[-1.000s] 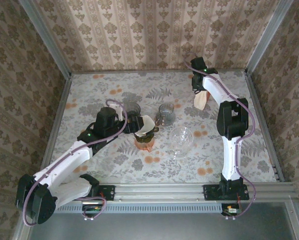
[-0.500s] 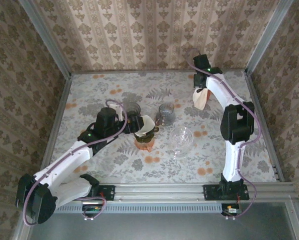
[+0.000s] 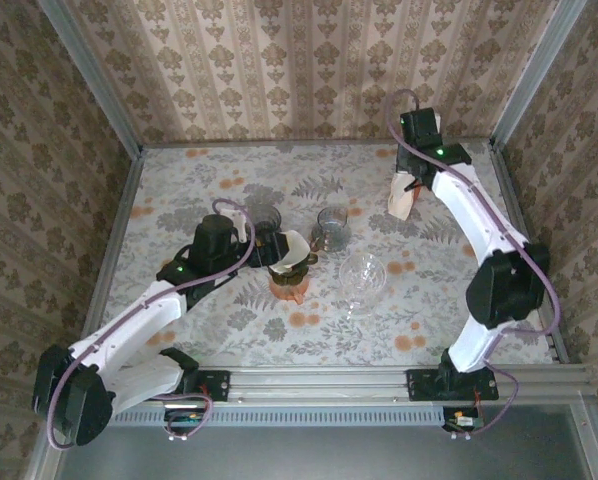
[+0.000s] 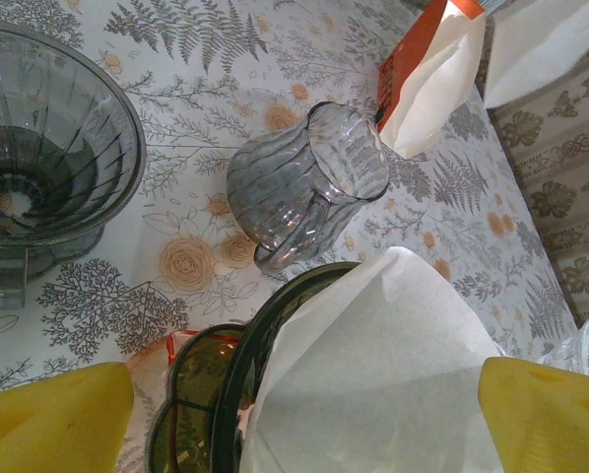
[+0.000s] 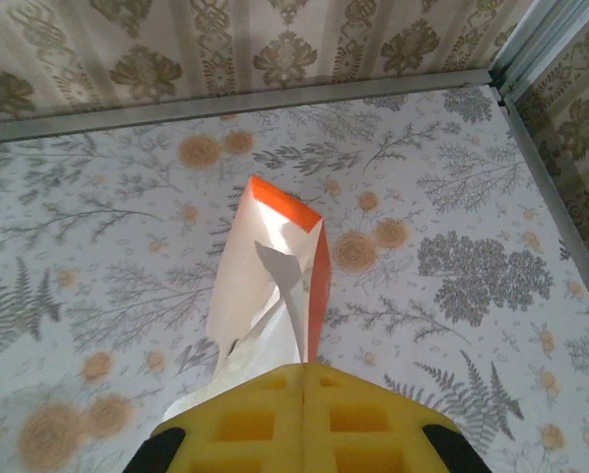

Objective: Place the coffee filter in the dripper

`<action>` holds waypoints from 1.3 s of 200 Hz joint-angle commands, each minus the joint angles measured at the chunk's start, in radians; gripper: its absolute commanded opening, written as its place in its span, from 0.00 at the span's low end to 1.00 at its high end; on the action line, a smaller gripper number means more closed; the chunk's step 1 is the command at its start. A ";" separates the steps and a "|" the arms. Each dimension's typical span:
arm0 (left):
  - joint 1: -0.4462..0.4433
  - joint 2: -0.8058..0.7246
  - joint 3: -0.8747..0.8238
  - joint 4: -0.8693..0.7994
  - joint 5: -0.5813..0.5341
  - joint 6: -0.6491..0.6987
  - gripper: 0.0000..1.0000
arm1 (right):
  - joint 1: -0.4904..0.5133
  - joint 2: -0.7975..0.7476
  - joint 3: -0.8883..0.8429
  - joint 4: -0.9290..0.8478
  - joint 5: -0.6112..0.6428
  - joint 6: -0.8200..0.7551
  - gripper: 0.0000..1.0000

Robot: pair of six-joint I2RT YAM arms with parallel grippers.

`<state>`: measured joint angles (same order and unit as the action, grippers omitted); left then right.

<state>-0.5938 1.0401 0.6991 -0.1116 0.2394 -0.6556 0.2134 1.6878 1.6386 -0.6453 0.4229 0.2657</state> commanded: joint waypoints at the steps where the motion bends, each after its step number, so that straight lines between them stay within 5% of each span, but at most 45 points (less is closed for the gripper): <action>1: 0.006 -0.055 0.045 -0.033 -0.004 0.011 0.93 | 0.049 -0.151 -0.058 0.009 0.014 0.047 0.00; 32: 0.006 -0.119 0.070 -0.081 -0.036 0.050 0.94 | 0.178 -0.345 -0.130 -0.079 -0.005 0.074 0.00; 64: 0.008 -0.178 0.079 -0.105 -0.064 0.084 0.96 | 0.255 -0.456 -0.113 -0.282 -0.181 0.139 0.00; 140: 0.007 -0.228 0.033 -0.081 -0.039 0.106 0.96 | 0.316 -0.407 0.127 -0.795 -0.438 0.224 0.00; 213: 0.008 -0.262 0.003 -0.093 -0.046 0.136 0.95 | 0.341 -0.323 0.103 -0.898 -0.621 0.284 0.00; 260: 0.008 -0.270 -0.001 -0.093 -0.038 0.139 0.95 | 0.342 -0.247 0.069 -0.852 -0.564 0.283 0.00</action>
<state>-0.5938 0.7891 0.7063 -0.1978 0.1947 -0.5446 0.5491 1.3895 1.7077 -1.4837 -0.1642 0.5308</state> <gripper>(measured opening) 0.955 0.056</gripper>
